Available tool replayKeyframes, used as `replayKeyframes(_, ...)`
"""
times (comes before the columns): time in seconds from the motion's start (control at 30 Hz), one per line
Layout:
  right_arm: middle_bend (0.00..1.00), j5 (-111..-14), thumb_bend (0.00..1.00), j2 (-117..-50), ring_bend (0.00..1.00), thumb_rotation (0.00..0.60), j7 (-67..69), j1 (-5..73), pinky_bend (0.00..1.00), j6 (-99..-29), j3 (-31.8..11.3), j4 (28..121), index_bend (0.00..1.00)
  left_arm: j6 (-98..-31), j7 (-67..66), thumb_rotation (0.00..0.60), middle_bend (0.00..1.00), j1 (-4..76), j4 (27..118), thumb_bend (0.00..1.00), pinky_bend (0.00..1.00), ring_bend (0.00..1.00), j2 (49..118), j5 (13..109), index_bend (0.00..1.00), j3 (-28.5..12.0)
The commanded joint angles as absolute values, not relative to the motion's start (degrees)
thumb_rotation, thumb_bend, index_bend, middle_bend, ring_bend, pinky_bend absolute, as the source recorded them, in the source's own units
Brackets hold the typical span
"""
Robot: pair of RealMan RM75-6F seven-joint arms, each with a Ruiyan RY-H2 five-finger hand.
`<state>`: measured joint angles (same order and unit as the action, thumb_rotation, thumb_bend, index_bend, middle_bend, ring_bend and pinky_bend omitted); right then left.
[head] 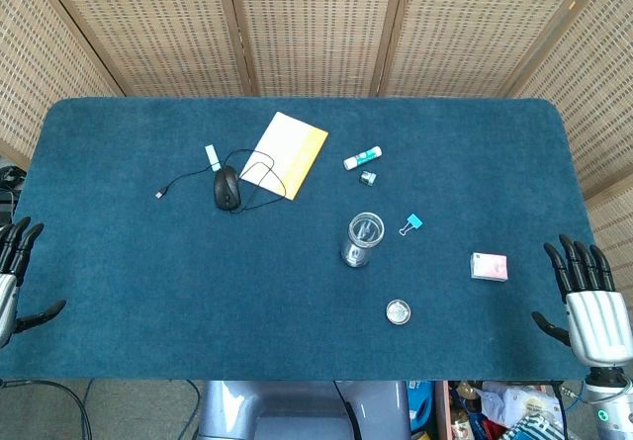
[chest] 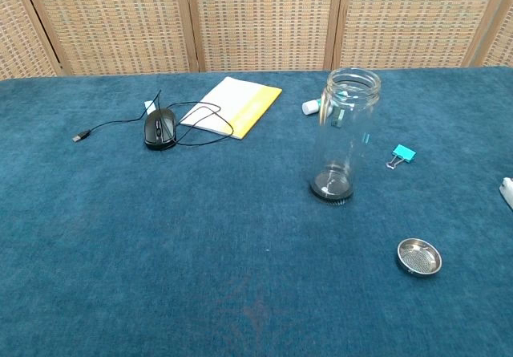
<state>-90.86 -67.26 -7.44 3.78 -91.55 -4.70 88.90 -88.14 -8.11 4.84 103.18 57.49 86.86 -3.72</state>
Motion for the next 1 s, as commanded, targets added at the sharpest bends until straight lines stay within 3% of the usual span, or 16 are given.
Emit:
replayKeyframes(0.03, 0.0, -91.1, 0.0, -67.5, 0.0, 0.6, -7.6, 3.8, 0.0, -91.3, -4.5, 88.5, 0.04, -88.4, -8.1, 0.6, 0.0, 4.7, 103.0, 0.05, 0.0, 0.0, 57.6, 87.0, 0.0, -3.7)
replayKeyframes(0.23, 0.0, -92.5, 0.0, -68.4, 0.0, 0.6, -6.3, 5.6, 0.0, -87.2, -2.8, 88.5, 0.06, -88.9, -7.3, 0.6, 0.0, 4.6, 102.8, 0.05, 0.0, 0.0, 57.5, 86.7, 0.0, -4.0)
replayKeyframes(0.43, 0.0, -98.1, 0.0, -73.3, 0.0, 0.6, 6.6, 12.5, 0.0, -78.9, -0.3, 83.1, 0.28, -87.6, -7.7, 0.6, 0.0, 5.2, 102.5, 0.05, 0.0, 0.0, 57.8, 85.1, 0.0, -4.6)
replayKeyframes(0.67, 0.0, -95.9, 0.26, -78.2, 0.0, 0.6, 3.8, 15.9, 0.0, -73.5, -1.5, 79.5, 0.44, -86.8, -9.0, 0.6, 0.0, 5.6, 102.6, 0.05, 0.0, 0.0, 58.3, 84.2, 0.0, -4.8)
replayKeyframes(0.8, 0.0, -91.2, 0.32, -82.4, 0.0, 0.6, 1.4, 17.7, 0.0, -68.0, -2.5, 78.6, 0.47, -85.6, -9.7, 0.6, 0.0, 6.1, 102.4, 0.05, 0.0, 0.0, 58.7, 83.2, 0.0, -4.9)
replayKeyframes(1.0, 0.0, -88.7, 0.38, -83.9, 0.0, 0.6, -0.9, 18.6, 0.0, -66.1, -2.7, 79.6, 0.5, -84.8, -9.8, 0.6, 0.0, 6.6, 102.2, 0.05, 0.0, 0.0, 58.8, 82.5, 0.0, -5.0)
